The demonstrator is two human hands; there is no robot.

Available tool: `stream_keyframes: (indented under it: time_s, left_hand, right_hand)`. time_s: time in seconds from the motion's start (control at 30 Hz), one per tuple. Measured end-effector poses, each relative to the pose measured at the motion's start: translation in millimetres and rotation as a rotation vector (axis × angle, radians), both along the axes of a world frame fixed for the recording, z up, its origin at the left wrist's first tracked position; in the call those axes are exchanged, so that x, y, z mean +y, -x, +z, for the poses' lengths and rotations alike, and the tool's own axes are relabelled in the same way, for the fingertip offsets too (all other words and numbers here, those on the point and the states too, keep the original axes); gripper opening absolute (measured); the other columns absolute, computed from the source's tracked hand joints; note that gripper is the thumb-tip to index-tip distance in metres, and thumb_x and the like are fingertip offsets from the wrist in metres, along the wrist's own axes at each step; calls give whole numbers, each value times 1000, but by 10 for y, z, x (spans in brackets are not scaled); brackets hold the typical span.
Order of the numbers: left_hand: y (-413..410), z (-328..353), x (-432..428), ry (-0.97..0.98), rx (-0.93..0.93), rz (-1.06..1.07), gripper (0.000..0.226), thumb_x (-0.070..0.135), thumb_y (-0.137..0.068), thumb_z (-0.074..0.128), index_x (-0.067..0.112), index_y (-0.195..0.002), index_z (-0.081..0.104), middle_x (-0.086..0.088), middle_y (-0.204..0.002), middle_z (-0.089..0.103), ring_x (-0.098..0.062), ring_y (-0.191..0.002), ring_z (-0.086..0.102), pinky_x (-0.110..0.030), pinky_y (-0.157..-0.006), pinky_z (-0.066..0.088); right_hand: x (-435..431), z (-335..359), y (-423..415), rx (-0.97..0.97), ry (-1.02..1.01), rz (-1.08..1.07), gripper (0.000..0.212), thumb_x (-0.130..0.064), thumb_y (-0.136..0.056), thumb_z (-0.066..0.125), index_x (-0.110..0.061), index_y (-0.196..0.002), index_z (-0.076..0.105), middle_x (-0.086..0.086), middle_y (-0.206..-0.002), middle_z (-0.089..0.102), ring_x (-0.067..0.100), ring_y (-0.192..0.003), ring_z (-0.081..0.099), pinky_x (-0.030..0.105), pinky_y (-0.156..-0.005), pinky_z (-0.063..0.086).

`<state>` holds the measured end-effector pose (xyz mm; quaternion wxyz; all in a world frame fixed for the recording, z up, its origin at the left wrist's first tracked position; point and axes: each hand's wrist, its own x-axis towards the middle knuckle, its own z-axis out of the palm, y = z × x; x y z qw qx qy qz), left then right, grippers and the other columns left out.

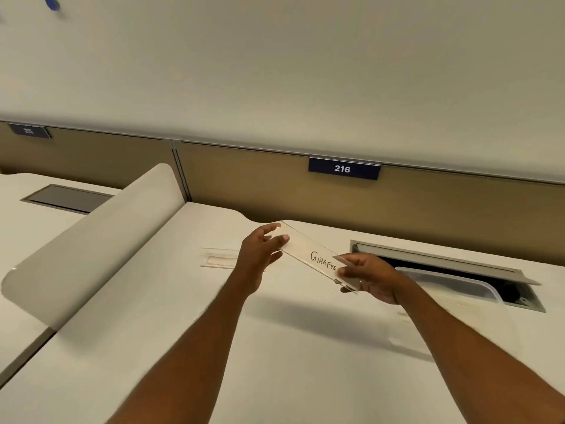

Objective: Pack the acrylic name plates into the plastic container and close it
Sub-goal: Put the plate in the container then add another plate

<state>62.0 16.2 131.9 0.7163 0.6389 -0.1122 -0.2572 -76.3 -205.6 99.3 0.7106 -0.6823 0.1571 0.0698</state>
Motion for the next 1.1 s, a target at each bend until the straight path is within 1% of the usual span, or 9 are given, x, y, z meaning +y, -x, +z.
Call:
stream_keyframes:
  time_s: [0.13, 0.23, 0.3, 0.4, 0.53, 0.6, 0.7, 0.8, 1.1]
  left_hand:
    - [237, -36, -296, -77, -37, -75, 21, 14, -79, 73, 20, -97, 65, -7, -96, 62, -20, -90, 62, -38, -92, 51]
    - [364, -88, -513, -145, -110, -139, 20, 14, -75, 77, 17, -93, 67, 0, -77, 52, -19, -79, 55, -33, -78, 49]
    - [464, -145, -673, -278, -211, -173, 25, 22, -71, 80, 19, -93, 69, -2, -73, 50, -18, -74, 50, -30, -70, 42]
    - [670, -208, -909, -425, -358, -248, 36, 33, -67, 83, 22, -98, 69, 1, -87, 68, -12, -81, 62, -24, -73, 46]
    - [1005, -237, -1254, -525, -545, -342, 38, 30, -68, 82, 21, -103, 70, 8, -102, 71, -7, -95, 64, -12, -69, 44]
    - [1161, -254, -1434, -606, -642, -409, 42, 29, -69, 81, 21, -109, 71, 5, -107, 70, -9, -93, 64, -16, -72, 47]
    - [1348, -305, -1692, -727, -723, -489, 36, 25, -70, 79, 14, -104, 73, -4, -106, 72, -19, -90, 67, -33, -78, 56]
    - [1483, -411, -1951, -786, -787, -561, 46, 29, -71, 79, 17, -114, 69, -2, -111, 70, -20, -101, 65, -31, -85, 52]
    - [1616, -678, -2308, -998, -1019, -669, 50, 31, -79, 73, 20, -126, 61, -6, -127, 63, -24, -112, 60, -34, -92, 49]
  right_hand:
    - [-437, 95, 321, 23, 63, 13, 49, -21, -69, 79, -11, -115, 68, 13, -107, 68, 22, -89, 60, 37, -81, 48]
    - [-745, 175, 570, 68, 91, 59, 46, -10, -74, 73, -10, -119, 65, 11, -112, 70, 19, -96, 64, 28, -84, 51]
    - [-953, 212, 757, 79, 138, 57, 43, -4, -77, 71, -10, -119, 65, 13, -117, 69, 20, -101, 65, 28, -88, 51]
    - [-1212, 274, 1029, 95, 248, 28, 35, -2, -80, 69, -14, -114, 68, 11, -112, 71, 20, -98, 67, 29, -89, 52]
    - [-1504, 254, 1382, 144, 425, 10, 35, -8, -78, 74, -19, -111, 71, 7, -106, 74, 20, -96, 69, 34, -87, 53]
    - [-1645, 183, 1540, 172, 552, -1, 35, -14, -75, 77, -26, -107, 72, 1, -104, 74, 17, -98, 69, 35, -87, 53]
    - [-1789, 85, 1743, 211, 728, -2, 40, -20, -72, 80, -29, -110, 71, -9, -107, 72, 11, -99, 67, 29, -90, 53]
    - [-1913, -8, 1934, 243, 843, -20, 44, -25, -72, 80, -30, -114, 69, -13, -110, 70, 3, -100, 63, 25, -92, 51]
    - [-2089, -234, 2096, 237, 981, 4, 46, -26, -73, 79, -26, -117, 68, -8, -121, 67, 10, -108, 61, 30, -94, 51]
